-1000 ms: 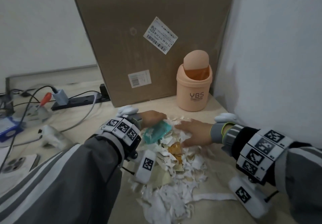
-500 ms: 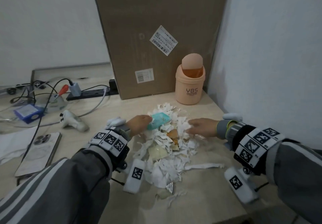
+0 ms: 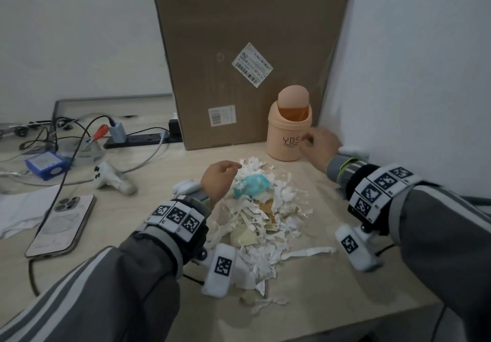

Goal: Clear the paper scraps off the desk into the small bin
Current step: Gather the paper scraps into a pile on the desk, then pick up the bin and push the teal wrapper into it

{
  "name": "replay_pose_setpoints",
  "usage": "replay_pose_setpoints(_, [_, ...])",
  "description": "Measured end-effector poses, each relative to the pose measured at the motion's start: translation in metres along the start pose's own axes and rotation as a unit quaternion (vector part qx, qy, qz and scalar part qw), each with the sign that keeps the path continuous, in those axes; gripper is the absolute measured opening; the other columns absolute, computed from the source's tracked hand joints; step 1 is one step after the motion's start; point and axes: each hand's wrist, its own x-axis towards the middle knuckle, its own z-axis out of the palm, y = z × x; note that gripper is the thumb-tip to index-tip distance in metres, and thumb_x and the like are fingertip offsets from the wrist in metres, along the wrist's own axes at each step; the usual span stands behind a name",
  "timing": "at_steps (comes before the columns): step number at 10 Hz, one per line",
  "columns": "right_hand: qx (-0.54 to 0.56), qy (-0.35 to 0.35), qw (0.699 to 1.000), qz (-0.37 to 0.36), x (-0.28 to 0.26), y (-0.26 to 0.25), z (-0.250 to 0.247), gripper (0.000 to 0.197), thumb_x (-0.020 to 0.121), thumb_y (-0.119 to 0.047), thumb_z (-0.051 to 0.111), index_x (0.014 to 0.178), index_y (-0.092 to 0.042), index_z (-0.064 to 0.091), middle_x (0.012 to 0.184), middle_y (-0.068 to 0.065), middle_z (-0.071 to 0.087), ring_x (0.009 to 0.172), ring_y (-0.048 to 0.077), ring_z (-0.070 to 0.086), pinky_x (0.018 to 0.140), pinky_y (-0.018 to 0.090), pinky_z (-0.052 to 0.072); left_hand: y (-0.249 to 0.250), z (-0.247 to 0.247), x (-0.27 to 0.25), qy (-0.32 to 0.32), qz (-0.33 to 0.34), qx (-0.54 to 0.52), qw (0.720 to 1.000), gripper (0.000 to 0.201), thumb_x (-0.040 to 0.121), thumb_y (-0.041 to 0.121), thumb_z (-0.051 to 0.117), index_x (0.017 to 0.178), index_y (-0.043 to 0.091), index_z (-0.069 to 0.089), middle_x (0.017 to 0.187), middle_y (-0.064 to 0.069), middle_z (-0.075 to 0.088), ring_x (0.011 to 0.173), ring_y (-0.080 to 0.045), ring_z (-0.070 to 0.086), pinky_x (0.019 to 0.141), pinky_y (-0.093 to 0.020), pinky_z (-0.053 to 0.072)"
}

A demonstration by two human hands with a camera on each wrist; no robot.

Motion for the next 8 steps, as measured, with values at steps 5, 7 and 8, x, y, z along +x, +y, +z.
replay_pose_setpoints(5, [-0.068, -0.067, 0.995, -0.009, 0.088, 0.002, 0.028, 0.029, 0.088, -0.007, 0.051, 0.117, -0.003, 0.053, 0.118, 0.022, 0.056, 0.108, 0.037, 0.054, 0.085, 0.039, 0.042, -0.015, -0.005, 0.034, 0.020, 0.007, -0.050, 0.999, 0.026, 0.102, 0.000, 0.049, 0.111, 0.008, 0.073, 0.109, -0.003, 0.068, 0.094, -0.015, 0.057, 0.072, -0.021, 0.045])
replay_pose_setpoints(7, [-0.021, -0.005, 0.999, -0.037, 0.071, -0.005, 0.012, 0.020, 0.089, -0.010, 0.050, 0.109, -0.010, 0.053, 0.110, 0.016, 0.060, 0.100, 0.034, 0.057, 0.080, 0.036, 0.042, -0.007, -0.013, 0.023, 0.041, 0.012, -0.061, 0.997, 0.030, 0.102, 0.002, 0.053, 0.129, 0.008, 0.063, 0.128, -0.005, 0.064, 0.093, -0.009, 0.057, 0.072, -0.015, 0.045])
replay_pose_setpoints(8, [0.037, 0.039, 0.994, -0.091, 0.048, -0.022, -0.007, 0.016, 0.087, -0.011, 0.057, 0.103, -0.013, 0.056, 0.106, 0.010, 0.064, 0.094, 0.030, 0.058, 0.074, 0.032, 0.041, 0.000, -0.017, 0.013, 0.051, 0.019, -0.066, 0.996, 0.052, 0.099, 0.010, 0.065, 0.147, 0.016, 0.047, 0.149, -0.004, 0.052, 0.124, -0.018, 0.054, 0.094, -0.028, 0.048])
